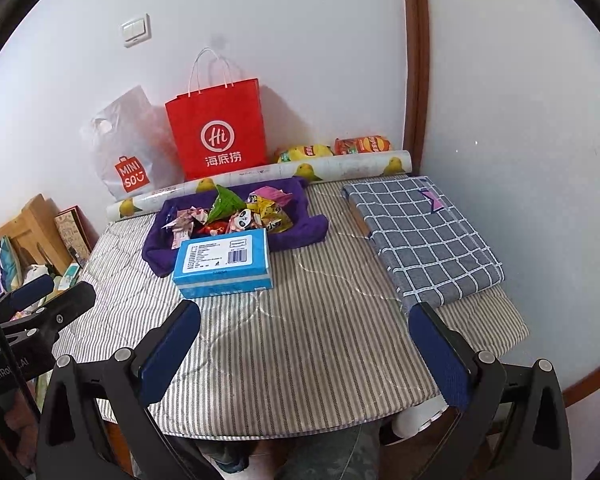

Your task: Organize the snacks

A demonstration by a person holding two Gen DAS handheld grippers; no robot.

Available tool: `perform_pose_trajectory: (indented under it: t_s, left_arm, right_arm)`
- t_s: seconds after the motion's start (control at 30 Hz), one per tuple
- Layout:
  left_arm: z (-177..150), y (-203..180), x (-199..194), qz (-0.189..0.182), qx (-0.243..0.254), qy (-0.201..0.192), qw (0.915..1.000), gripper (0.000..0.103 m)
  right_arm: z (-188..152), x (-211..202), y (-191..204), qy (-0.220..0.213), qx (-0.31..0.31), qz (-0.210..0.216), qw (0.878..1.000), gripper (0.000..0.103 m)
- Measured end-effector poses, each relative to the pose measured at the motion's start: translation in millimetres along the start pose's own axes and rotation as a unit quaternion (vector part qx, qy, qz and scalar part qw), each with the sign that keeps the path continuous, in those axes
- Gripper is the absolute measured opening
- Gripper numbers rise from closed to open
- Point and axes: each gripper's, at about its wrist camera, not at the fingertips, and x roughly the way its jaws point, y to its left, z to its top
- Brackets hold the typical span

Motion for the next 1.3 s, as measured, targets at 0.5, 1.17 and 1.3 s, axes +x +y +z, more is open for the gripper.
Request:
perform_pose_trajectory:
  t_s: [0.5,1.17,1.3]
  left_arm:
    - [-3.7,7.5,-0.9,-0.001,-0.006,0.002,1.0000,0.093]
    - [-5.9,10.1,-1.2,-0.002,-0.005,0.003,1.0000,0.093]
    - [-6.1,9.7,-1.0,-0.002,-0.006,0.003,1.0000,0.093]
  right_arm:
    - [-1.9,-2.8,10.2,-0.003,-0.007,0.001,1.000,0.102]
    - [-1.8,-5.2,11.7,-0.006,-0.006,0.000,1.000,0.102]
    - [-1.6,-5.0,11.5,-0.006,-0.006,0.000,1.000,0.102]
